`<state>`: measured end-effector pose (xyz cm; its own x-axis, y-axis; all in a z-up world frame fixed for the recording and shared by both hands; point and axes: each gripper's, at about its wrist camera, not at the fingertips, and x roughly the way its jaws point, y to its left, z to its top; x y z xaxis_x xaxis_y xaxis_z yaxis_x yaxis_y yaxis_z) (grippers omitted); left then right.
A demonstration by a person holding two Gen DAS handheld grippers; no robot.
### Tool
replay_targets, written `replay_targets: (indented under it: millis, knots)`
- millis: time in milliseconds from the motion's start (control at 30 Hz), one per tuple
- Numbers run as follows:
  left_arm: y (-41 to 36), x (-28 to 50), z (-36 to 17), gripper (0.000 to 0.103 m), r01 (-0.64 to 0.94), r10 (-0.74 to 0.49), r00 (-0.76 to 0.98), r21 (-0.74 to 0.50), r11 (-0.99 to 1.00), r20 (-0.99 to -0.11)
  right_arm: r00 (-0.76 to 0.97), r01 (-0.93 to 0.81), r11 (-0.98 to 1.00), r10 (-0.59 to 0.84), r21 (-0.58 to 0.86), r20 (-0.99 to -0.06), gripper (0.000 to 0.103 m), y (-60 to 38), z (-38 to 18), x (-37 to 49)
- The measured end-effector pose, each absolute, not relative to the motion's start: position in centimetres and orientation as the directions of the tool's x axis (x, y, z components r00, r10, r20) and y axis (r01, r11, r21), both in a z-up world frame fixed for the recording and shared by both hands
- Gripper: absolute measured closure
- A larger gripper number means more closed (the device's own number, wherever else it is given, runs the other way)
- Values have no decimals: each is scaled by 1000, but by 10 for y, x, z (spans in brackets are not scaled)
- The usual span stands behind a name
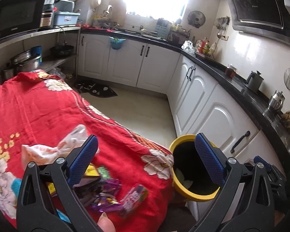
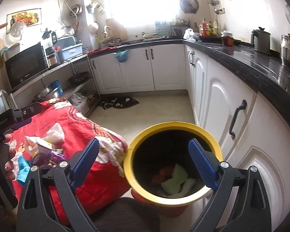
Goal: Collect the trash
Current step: 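Move both tools back toward the remaining trash on the bed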
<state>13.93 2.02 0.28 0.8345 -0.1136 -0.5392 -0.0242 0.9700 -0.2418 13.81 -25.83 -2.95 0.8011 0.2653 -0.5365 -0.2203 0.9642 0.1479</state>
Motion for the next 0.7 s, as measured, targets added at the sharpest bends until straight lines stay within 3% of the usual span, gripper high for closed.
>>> replay_targets:
  millis: [700]
  knots:
    - [121, 97, 17, 11, -222, 59, 860, -268, 937, -508, 723, -408, 899, 424, 157, -546, 12, -178, -19, 117]
